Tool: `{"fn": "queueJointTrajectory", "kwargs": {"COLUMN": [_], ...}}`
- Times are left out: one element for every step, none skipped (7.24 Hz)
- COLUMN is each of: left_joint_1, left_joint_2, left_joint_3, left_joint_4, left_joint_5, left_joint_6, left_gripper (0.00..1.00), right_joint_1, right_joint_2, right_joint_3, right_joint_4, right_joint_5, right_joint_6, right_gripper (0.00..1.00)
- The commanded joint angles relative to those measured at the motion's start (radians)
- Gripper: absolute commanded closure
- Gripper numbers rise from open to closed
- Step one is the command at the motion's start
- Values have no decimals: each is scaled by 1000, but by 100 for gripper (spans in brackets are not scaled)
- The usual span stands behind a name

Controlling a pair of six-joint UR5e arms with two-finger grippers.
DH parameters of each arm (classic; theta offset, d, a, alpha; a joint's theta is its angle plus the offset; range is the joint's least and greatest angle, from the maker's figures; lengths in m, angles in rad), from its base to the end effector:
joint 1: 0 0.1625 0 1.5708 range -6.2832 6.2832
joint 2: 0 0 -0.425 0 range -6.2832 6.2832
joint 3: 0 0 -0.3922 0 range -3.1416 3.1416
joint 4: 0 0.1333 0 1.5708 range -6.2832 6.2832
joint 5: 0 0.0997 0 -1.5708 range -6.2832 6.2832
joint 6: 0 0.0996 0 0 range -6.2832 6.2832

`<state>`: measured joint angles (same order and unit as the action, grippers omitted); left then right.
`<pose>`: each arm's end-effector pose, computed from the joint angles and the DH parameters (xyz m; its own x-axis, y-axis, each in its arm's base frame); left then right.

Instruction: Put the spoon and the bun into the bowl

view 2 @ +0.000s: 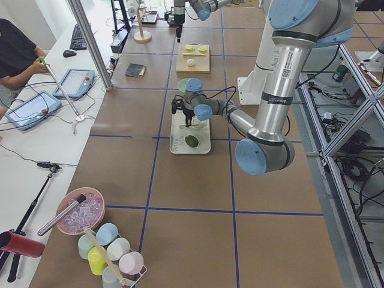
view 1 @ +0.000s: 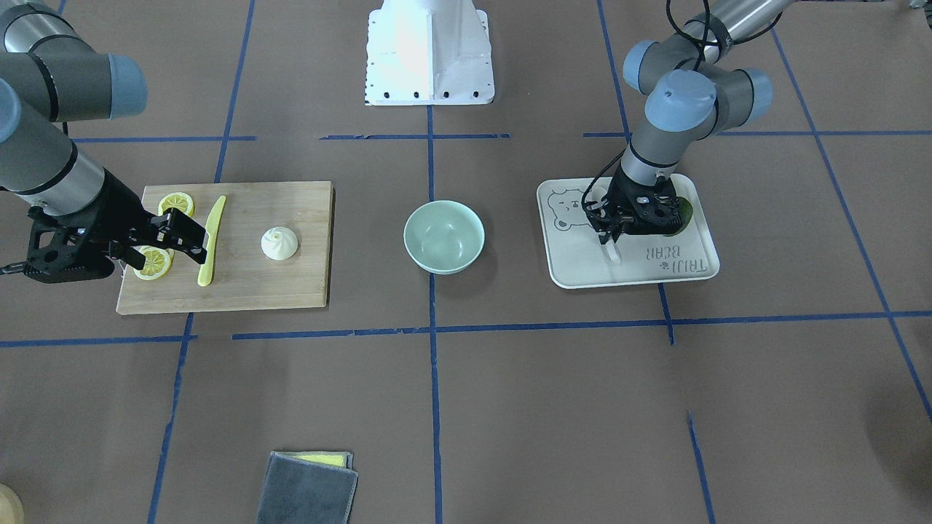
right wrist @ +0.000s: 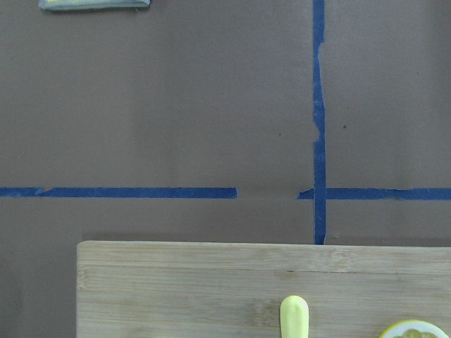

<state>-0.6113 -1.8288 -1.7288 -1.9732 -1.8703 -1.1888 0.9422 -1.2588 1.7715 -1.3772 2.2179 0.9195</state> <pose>0.4356 -0.4322 0.4072 0.6580 -0.0262 -0.7526 0.1366 0.9870 0.0851 -0.2933 -0.5281 0.3703 0.6075 0.0131 0.7942 -0.0591 0.9978 0.0287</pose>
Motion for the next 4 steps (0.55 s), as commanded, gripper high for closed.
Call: {"fn": "queueJointTrajectory", "kwargs": {"left_joint_1": [-1,-4,-7,-8], "left_joint_2": [-4,-10,-23,-56], "left_joint_3": [-73,-124,-133,-127], "left_joint_4": [105,188,217,217], "left_joint_5": [0,-1,-1,-3], "left_joint_6": [3,9,9,8], "left_gripper": [100,100,100,100], "right_joint_1": [-34,-64,-122,-182], "right_joint_2": [30,50,83,97], "right_joint_3": [-3,-6,-15,-20], "right_joint_4": [-13,-13,-13,-5], "right_joint_5": [-14,-44,-102,-174], "right_joint_6": [39,76,131,172], "right_gripper": [0,0,0,0]}}
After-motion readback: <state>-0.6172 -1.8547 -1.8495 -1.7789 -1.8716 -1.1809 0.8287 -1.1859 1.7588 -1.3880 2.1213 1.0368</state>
